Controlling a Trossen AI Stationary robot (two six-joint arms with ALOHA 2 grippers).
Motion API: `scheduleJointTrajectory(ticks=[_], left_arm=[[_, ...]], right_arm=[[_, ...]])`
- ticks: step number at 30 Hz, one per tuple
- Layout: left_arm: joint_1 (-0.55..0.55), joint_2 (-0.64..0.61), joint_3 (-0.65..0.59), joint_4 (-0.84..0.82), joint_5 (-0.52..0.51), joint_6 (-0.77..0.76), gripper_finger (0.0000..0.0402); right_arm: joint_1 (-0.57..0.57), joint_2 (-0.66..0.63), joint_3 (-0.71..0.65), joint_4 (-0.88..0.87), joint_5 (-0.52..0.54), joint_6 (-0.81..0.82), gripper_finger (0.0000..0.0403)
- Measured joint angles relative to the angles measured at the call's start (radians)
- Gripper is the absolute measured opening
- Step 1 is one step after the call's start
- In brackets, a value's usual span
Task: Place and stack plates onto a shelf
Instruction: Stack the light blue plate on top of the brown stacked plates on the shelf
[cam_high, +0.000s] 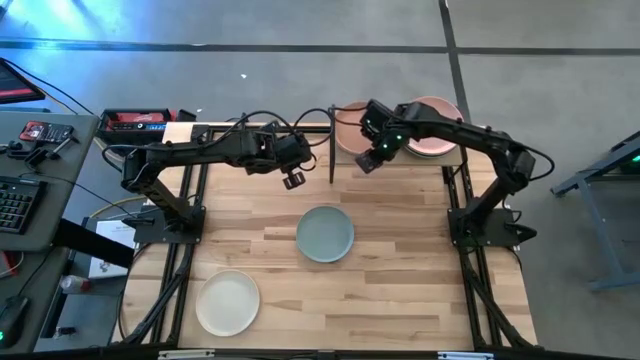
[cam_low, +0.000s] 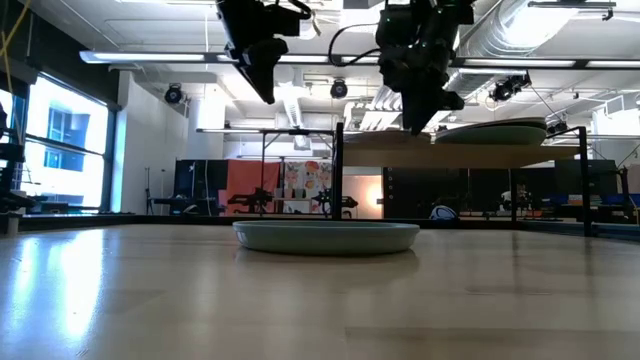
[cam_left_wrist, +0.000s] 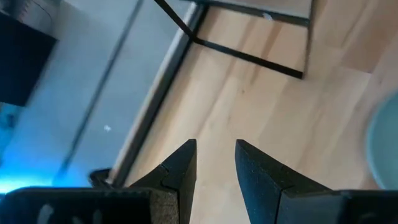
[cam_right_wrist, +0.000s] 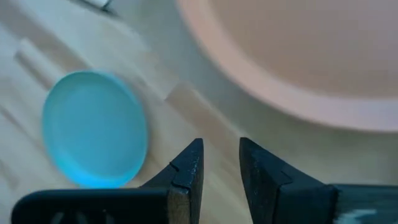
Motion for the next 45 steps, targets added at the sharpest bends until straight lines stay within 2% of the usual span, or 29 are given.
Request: scheduleJointTrajectory(ticks=[4,9,14,22,33,45], left_arm=[[0.000,0.000,0.000,-0.072,0.066,-0.085,0.0102],[-0.003,-0.001,-0.012,-0.169,0.090,-0.169,0.0102],[-0.013,-0.001,-0.054,-0.270,0.098,-0.230,0.0102],[-0.064,-0.007,-0.166,-0.376,0.162,-0.337,0.0101],[-0.232,-0.080,-0.315,-0.396,0.217,-0.461,0.0101],[-0.451,-0.216,-0.384,-0.395,0.249,-0.707,0.0101]], right_arm=[[0.048,-0.017,0.000,-0.014,-0.028,0.024,0.0080],[0.145,-0.016,0.000,-0.041,-0.029,0.121,0.0080],[0.269,-0.008,0.000,-0.031,0.017,0.245,0.0080],[0.433,0.005,0.000,0.010,0.132,0.530,0.0080],[0.583,0.144,0.000,0.049,0.176,0.784,0.0080],[0.620,0.296,0.000,0.102,0.192,0.873,0.0080]])
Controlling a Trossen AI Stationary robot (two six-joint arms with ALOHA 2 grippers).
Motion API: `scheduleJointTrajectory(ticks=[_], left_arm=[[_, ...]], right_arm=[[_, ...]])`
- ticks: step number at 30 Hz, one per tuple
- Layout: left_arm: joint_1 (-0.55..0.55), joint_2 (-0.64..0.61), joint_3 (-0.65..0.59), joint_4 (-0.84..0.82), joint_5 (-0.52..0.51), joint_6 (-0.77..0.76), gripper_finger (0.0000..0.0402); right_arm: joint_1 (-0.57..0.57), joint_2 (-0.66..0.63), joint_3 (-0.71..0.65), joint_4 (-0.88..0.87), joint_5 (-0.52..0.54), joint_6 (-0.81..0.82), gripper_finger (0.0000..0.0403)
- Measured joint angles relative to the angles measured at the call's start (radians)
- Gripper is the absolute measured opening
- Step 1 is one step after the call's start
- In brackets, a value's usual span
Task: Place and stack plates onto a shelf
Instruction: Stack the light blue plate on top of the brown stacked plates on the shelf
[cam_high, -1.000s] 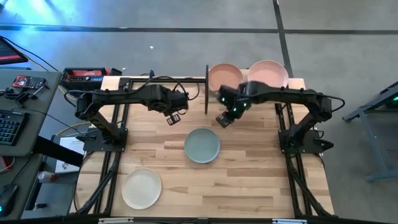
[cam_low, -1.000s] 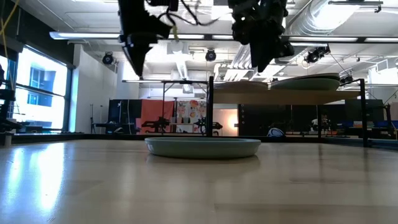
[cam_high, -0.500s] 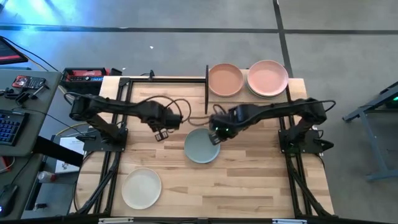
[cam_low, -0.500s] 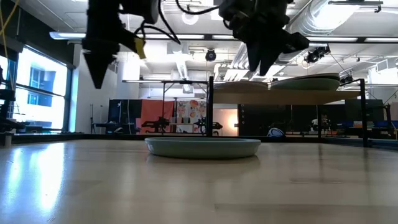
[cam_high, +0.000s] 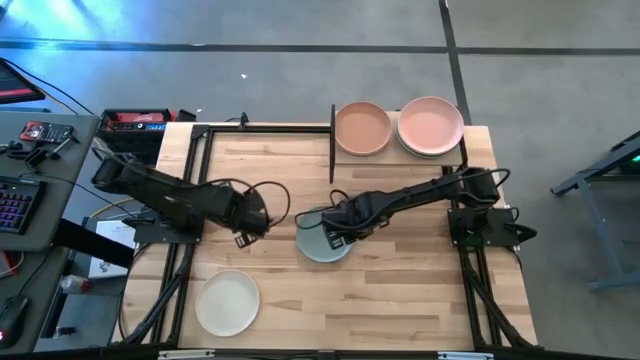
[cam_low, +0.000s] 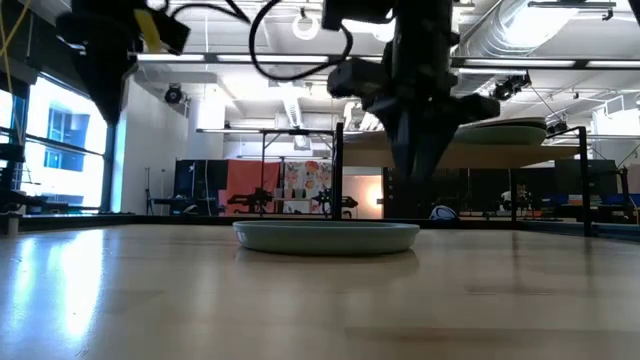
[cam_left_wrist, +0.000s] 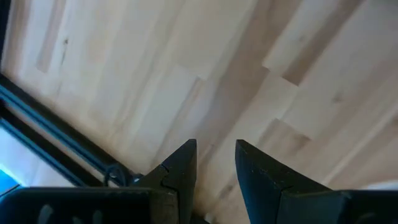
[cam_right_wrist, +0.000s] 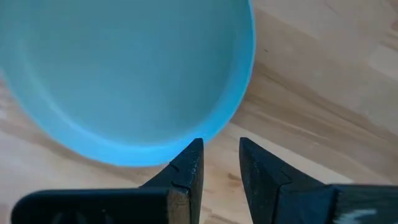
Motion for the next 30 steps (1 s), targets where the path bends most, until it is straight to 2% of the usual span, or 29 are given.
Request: scheduleJointTrajectory(ticks=[13,26,30], left_arm=[[-0.178,-0.047,0.000,0.007,0.000,-0.184,0.0101],[-0.209,-0.047,0.000,0.011,0.000,-0.216,0.0101],[-0.209,-0.047,0.000,0.012,-0.002,-0.214,0.0101]], right_arm=[[-0.027,0.096,-0.001,-0.002,0.062,0.019,0.0080],[-0.061,0.160,-0.001,0.034,0.017,-0.049,0.0080],[-0.068,0.162,-0.001,0.050,-0.007,-0.073,0.0061]])
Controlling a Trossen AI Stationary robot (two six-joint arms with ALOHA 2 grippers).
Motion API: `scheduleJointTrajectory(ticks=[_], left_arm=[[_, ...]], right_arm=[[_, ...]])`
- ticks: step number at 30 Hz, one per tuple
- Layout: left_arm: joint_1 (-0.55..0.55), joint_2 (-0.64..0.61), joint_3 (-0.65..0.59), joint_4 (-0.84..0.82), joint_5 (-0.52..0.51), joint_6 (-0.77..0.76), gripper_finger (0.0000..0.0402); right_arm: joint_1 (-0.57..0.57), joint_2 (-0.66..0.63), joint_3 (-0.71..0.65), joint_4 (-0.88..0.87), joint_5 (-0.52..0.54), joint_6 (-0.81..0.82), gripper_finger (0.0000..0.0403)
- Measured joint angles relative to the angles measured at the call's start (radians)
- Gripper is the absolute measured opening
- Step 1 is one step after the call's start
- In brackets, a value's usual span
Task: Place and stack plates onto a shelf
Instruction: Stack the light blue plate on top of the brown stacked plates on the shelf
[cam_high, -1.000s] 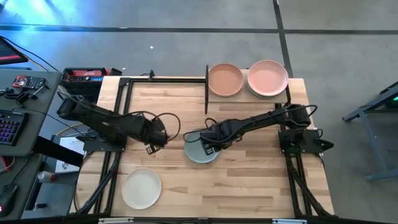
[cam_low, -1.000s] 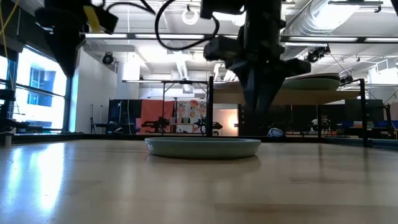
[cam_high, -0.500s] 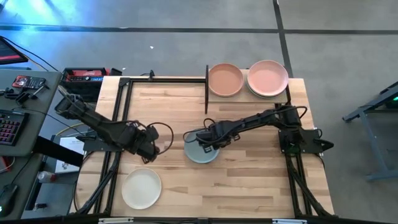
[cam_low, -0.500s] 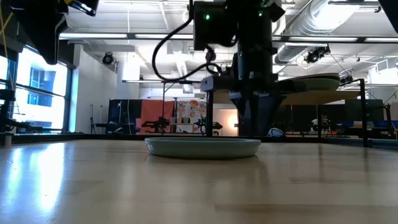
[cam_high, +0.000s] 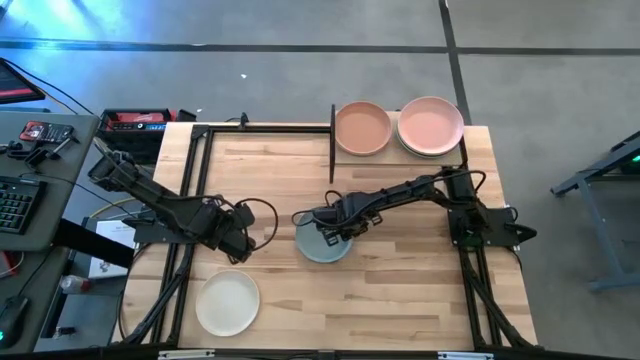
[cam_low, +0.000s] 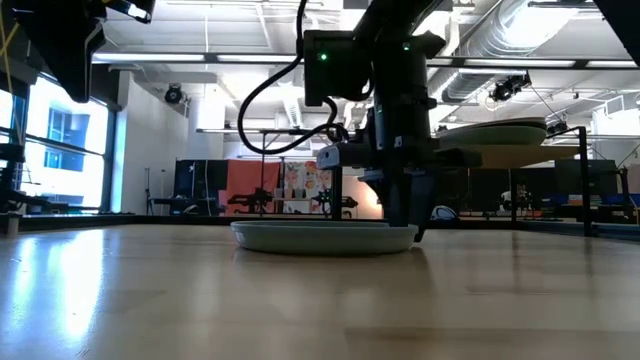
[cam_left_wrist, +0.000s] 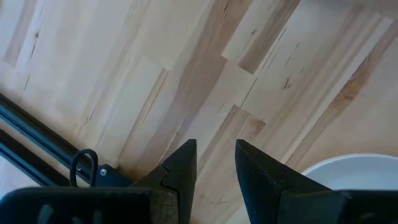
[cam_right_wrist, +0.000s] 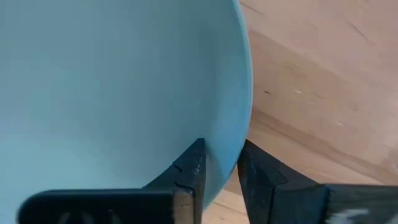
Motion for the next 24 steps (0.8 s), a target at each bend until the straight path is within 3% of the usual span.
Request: scheduleJointTrajectory(ticks=[5,15,24], left_arm=[[0.004,0.001,0.000,0.002,-0.014,0.031,0.0101],[0.054,0.001,0.000,0.003,-0.035,0.096,0.0101],[0.129,0.001,0.000,0.034,-0.037,0.200,0.0101]], right_arm=[[-0.001,-0.002,0.000,0.000,-0.002,-0.042,0.0007],[0.000,-0.016,0.000,-0.031,-0.037,-0.094,0.0001],[-0.007,-0.161,0.000,-0.081,0.032,-0.104,0.0001]])
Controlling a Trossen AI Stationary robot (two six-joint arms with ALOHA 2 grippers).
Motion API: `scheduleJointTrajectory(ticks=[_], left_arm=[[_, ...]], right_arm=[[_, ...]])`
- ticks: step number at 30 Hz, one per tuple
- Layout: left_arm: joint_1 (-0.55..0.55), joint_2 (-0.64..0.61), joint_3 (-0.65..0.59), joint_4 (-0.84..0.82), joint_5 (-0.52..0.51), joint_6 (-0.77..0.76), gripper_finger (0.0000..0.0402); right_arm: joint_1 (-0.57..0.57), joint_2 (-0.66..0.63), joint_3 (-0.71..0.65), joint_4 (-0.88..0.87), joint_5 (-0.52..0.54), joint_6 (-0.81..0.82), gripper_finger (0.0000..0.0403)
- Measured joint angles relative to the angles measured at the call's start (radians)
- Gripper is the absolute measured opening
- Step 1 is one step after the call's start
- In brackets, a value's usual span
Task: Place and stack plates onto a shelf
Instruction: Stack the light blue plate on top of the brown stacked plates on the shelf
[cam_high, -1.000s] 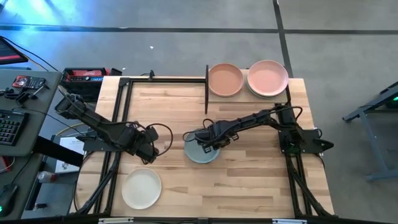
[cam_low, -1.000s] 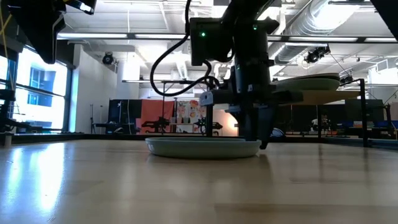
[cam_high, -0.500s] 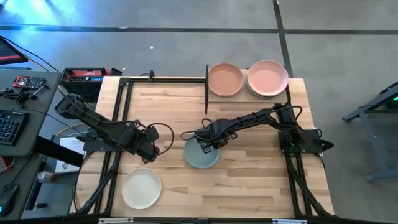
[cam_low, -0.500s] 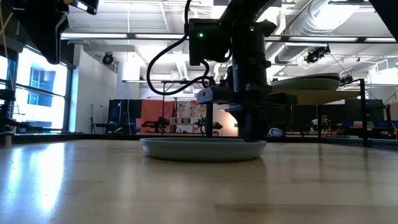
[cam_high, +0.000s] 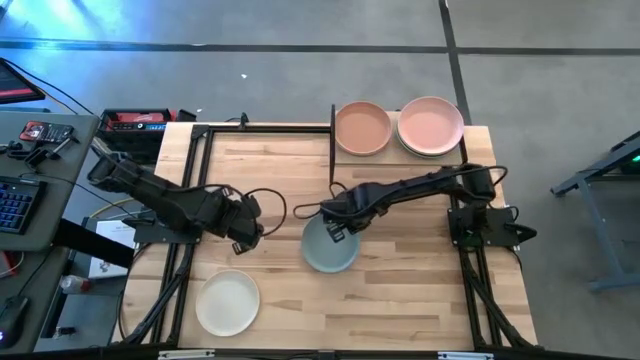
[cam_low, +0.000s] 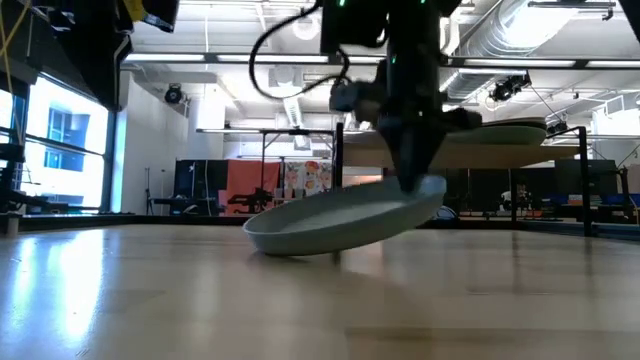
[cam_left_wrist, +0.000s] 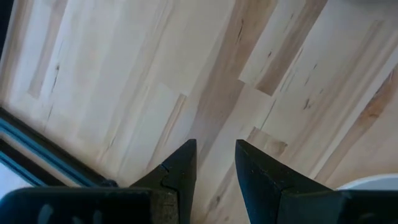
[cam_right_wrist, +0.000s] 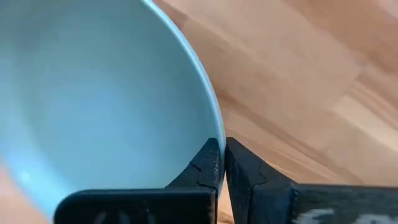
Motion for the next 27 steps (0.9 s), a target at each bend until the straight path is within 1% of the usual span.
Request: scheduleJointTrajectory(ticks=[10,16,22,27], left_arm=[[0.100,0.000,0.000,0.074,0.000,0.111,0.0102],[0.161,0.000,0.000,0.074,0.000,0.123,0.0101],[0.226,0.000,0.000,0.076,0.000,0.123,0.0102],[0.273,0.000,0.000,0.093,0.000,0.123,0.0102]], right_arm=[[-0.071,-0.169,0.000,-0.031,0.052,-0.088,0.0000],[-0.144,-0.277,0.000,-0.027,0.055,-0.193,0.0000],[-0.264,-0.382,0.000,-0.023,0.106,-0.324,0.0000],[-0.401,-0.449,0.000,0.024,0.120,-0.457,0.0000]])
